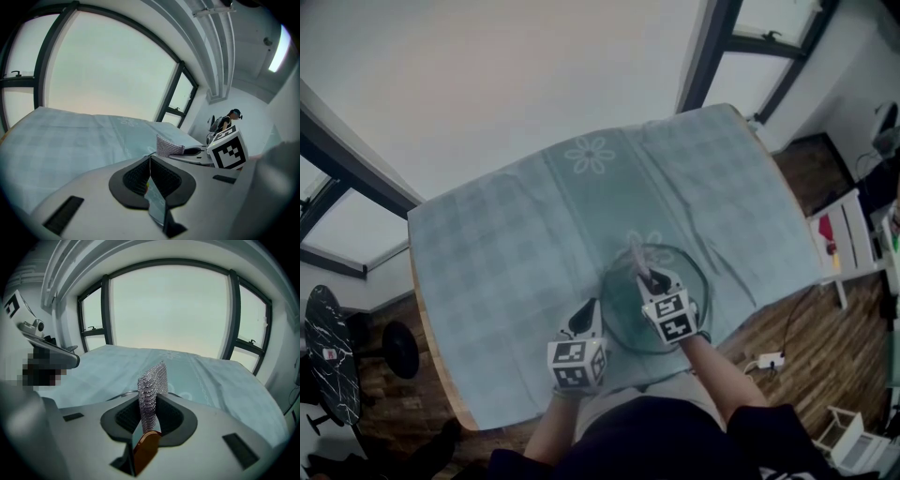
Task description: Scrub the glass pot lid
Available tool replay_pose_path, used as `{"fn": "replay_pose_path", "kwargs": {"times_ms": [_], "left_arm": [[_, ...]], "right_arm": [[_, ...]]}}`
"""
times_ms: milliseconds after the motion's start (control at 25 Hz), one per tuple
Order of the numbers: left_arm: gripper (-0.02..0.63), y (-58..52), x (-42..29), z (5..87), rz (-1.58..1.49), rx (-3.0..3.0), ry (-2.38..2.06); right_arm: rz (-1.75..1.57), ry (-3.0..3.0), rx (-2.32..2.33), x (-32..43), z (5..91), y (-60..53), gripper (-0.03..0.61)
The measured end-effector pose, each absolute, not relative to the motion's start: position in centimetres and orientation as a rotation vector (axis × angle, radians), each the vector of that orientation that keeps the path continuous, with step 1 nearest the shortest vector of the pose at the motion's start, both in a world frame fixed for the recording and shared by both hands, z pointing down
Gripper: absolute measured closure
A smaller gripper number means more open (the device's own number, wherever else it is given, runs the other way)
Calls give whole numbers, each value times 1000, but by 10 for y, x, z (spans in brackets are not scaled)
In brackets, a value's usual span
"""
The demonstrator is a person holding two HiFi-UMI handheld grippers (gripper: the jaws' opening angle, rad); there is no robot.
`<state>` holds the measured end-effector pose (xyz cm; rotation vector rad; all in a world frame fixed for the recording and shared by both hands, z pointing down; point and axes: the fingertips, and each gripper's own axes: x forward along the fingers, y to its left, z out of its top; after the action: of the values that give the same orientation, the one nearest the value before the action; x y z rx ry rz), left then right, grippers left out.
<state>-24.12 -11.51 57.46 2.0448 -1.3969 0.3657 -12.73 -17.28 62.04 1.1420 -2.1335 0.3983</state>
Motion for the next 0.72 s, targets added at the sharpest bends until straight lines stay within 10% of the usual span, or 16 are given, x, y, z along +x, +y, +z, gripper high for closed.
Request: {"fn": "replay_pose_path", "kwargs": {"times_ms": [720], "left_arm": [[611, -104, -244, 577, 335, 2015, -1399]], "right_arm": [[216, -2119, 957, -141, 624, -148, 497]]}}
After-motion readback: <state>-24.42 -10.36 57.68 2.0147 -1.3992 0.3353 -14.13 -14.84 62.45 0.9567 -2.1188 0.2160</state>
